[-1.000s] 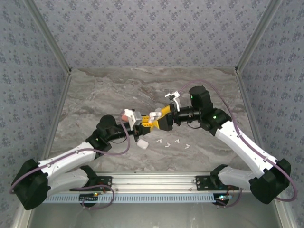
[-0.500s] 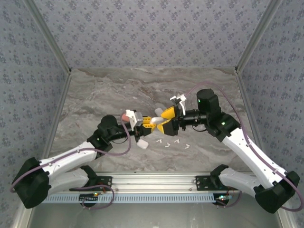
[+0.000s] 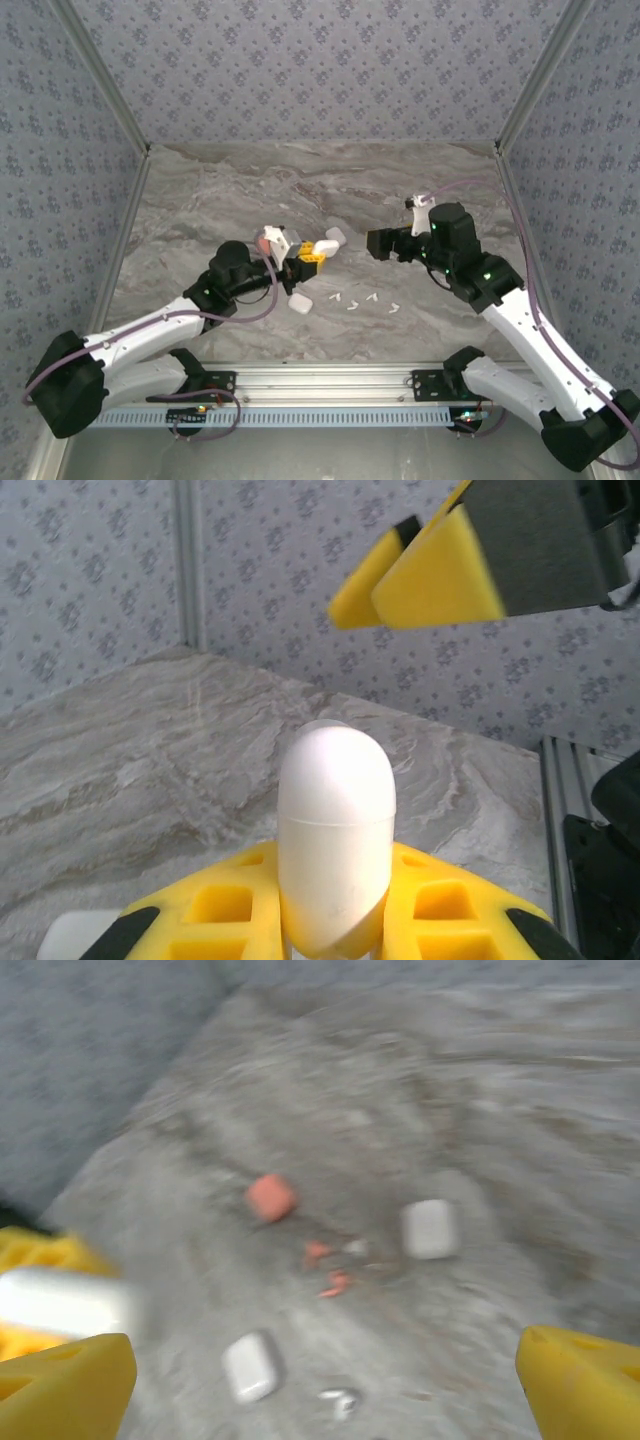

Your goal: Insert the wireless bluetooth earbuds into the charging case

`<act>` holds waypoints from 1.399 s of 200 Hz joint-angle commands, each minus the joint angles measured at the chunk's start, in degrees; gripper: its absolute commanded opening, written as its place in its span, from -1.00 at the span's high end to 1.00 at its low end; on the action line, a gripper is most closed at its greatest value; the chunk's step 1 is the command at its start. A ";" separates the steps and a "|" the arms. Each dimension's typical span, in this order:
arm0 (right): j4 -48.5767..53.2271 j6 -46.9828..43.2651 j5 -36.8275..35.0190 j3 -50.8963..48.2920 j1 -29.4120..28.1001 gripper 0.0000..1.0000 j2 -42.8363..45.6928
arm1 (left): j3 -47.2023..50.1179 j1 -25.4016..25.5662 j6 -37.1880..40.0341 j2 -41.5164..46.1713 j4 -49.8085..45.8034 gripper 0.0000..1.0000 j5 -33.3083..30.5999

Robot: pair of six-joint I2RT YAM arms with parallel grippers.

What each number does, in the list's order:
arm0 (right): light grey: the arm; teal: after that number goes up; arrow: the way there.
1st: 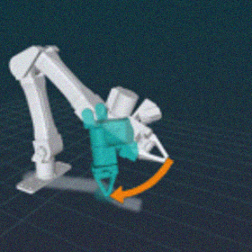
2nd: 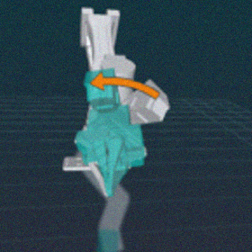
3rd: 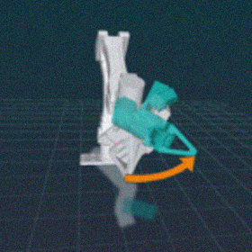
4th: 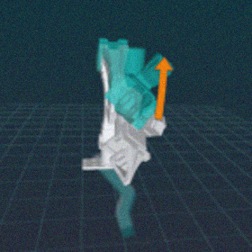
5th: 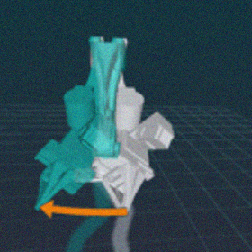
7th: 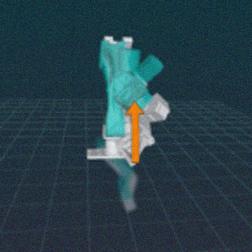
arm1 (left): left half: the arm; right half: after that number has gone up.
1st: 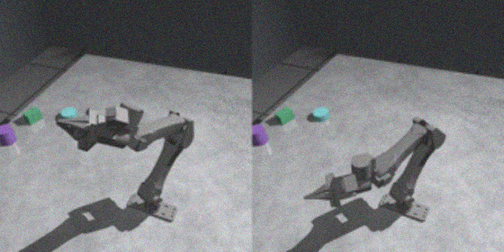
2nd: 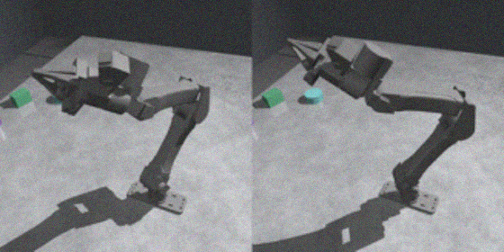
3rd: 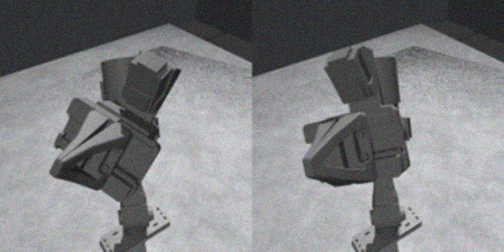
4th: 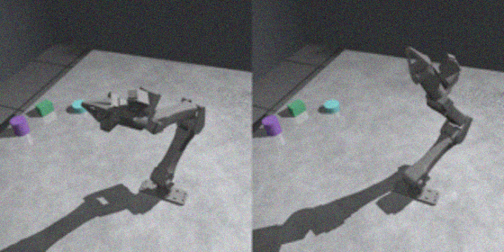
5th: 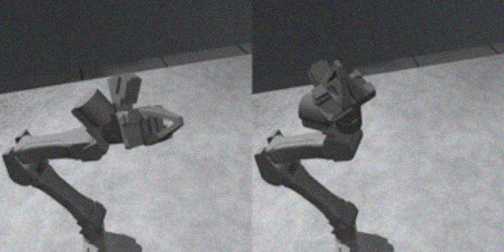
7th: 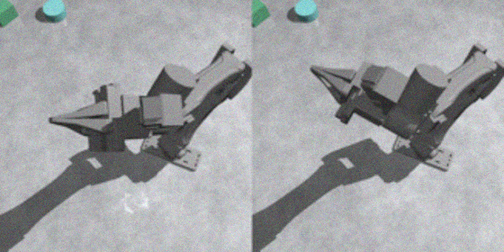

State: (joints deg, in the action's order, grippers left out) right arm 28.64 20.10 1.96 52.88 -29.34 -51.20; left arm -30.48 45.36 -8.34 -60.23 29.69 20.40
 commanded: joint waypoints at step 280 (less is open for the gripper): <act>5.54 13.62 -7.55 -18.61 0.92 -1.00 6.73 | -45.89 -23.03 -20.41 -57.04 -41.09 0.22 0.97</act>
State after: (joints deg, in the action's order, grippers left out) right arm 32.71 33.26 -4.36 34.52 -28.73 -44.99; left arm -76.03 23.20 -28.88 -116.38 -9.45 22.55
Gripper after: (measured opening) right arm 0.999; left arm 0.357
